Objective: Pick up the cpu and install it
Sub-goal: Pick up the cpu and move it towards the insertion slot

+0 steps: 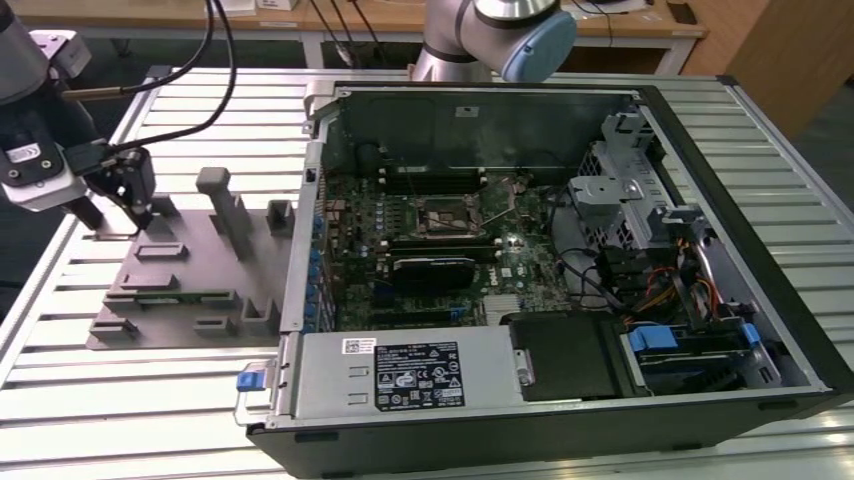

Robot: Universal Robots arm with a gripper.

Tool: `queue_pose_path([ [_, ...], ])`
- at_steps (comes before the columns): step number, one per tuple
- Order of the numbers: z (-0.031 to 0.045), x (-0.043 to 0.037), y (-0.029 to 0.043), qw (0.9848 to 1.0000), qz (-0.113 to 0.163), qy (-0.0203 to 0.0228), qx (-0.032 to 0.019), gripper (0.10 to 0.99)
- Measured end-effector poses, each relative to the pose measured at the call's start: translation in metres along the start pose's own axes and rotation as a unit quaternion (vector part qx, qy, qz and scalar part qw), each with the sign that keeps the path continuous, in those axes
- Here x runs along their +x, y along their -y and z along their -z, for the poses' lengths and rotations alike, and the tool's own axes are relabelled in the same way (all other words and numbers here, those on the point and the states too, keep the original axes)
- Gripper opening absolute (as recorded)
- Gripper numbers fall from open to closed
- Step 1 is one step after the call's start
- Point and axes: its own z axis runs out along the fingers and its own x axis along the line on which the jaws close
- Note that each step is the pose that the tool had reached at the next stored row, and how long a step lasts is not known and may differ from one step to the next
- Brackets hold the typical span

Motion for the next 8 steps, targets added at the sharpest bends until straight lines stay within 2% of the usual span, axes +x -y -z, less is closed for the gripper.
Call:
queue_pose_path([
  [8, 0.0096, -0.0002, -0.0004, 1.0000, 0.000, 0.0000, 0.0000, 0.541],
])
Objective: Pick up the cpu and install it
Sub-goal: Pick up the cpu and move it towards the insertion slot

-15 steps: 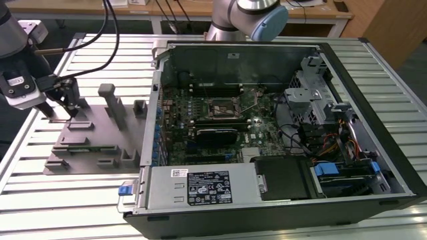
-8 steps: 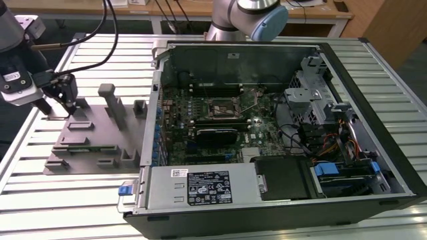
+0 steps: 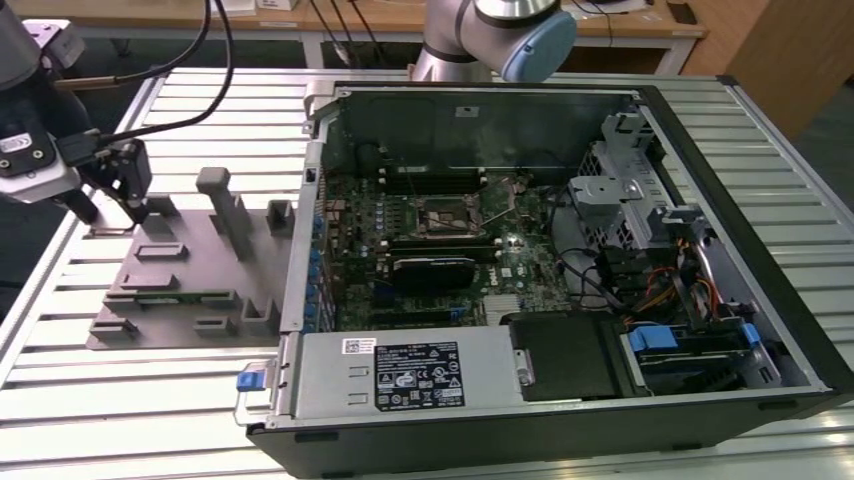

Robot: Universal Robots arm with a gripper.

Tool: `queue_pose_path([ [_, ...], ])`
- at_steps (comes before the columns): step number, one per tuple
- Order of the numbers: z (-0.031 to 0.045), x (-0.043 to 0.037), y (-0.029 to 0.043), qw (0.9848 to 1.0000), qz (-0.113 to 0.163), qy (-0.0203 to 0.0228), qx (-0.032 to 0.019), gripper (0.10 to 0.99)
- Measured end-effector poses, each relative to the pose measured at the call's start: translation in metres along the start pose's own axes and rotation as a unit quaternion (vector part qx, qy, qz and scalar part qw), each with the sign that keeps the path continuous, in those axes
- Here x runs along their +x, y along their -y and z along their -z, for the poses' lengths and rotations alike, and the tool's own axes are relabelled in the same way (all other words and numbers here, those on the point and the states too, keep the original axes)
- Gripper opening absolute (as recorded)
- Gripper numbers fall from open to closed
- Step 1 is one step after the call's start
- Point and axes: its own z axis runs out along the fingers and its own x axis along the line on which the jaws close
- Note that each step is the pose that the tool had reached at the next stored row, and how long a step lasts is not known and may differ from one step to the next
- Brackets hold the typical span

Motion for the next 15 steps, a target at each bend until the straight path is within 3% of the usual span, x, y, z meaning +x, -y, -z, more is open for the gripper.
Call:
queue_pose_path([
  [5, 0.0068, -0.0002, -0.0003, 1.0000, 0.000, 0.0000, 0.0000, 0.541],
  [6, 0.0154, -0.0004, -0.0006, 1.0000, 0.000, 0.0000, 0.0000, 0.541],
  [15, 0.0292, -0.0007, -0.0012, 1.0000, 0.000, 0.0001, 0.0000, 0.541],
])
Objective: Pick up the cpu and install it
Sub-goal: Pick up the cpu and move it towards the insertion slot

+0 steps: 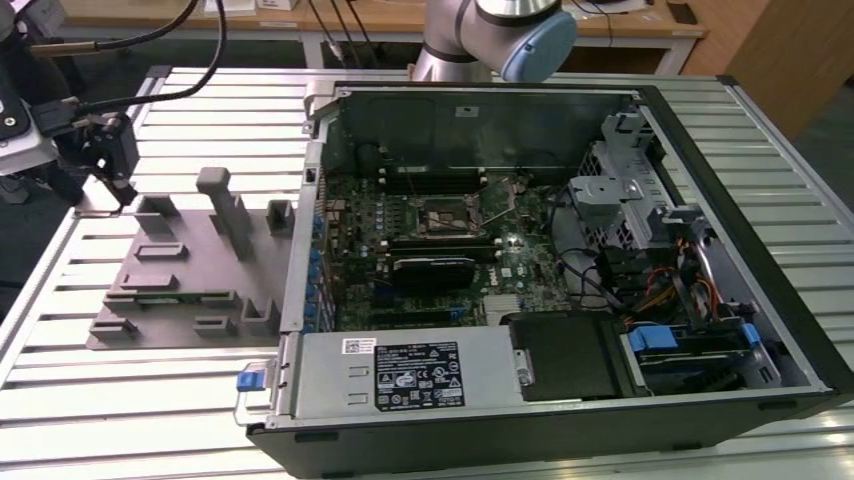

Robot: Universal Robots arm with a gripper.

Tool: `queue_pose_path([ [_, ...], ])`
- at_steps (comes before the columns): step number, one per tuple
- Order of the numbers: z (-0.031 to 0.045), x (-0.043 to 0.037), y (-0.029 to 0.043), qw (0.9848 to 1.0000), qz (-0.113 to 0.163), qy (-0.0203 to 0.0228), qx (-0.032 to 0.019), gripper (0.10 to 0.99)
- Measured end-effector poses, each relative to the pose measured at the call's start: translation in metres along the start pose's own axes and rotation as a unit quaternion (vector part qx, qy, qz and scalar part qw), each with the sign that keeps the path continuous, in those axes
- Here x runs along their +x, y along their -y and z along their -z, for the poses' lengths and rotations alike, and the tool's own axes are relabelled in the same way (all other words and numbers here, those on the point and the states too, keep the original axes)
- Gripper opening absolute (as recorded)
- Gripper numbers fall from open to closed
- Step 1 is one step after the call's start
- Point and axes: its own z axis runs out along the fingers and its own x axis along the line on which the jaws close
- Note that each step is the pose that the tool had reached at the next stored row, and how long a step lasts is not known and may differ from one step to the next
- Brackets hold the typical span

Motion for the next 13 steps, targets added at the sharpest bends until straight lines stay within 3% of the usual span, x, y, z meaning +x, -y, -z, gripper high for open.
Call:
queue_pose_path([
  [13, 0.0190, -0.0005, -0.0008, 1.0000, 0.000, 0.0001, 0.0000, 0.541],
])
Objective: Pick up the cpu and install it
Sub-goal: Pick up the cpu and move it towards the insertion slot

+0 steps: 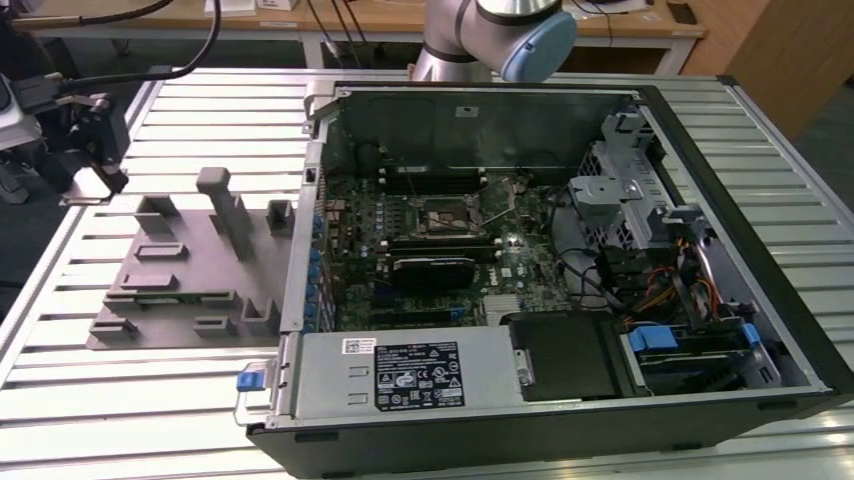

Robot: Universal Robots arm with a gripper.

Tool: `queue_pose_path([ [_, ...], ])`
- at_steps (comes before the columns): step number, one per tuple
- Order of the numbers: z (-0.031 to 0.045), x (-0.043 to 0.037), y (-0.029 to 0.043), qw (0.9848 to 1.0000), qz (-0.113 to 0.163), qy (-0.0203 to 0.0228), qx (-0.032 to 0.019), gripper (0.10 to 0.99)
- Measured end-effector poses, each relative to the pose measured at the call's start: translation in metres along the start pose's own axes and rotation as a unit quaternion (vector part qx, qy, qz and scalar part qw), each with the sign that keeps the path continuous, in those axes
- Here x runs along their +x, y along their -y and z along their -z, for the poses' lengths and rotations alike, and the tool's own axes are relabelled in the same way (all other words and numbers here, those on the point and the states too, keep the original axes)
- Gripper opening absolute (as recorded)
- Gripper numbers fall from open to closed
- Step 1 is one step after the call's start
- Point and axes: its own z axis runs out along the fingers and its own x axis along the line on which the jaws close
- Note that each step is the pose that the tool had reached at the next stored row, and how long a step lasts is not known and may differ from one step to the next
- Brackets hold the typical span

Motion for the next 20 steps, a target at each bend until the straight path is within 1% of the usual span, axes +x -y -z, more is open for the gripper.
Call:
queue_pose_path([
  [20, 0.0293, -0.0008, -0.0012, 1.0000, 0.000, 0.0002, 0.0000, 0.541],
])
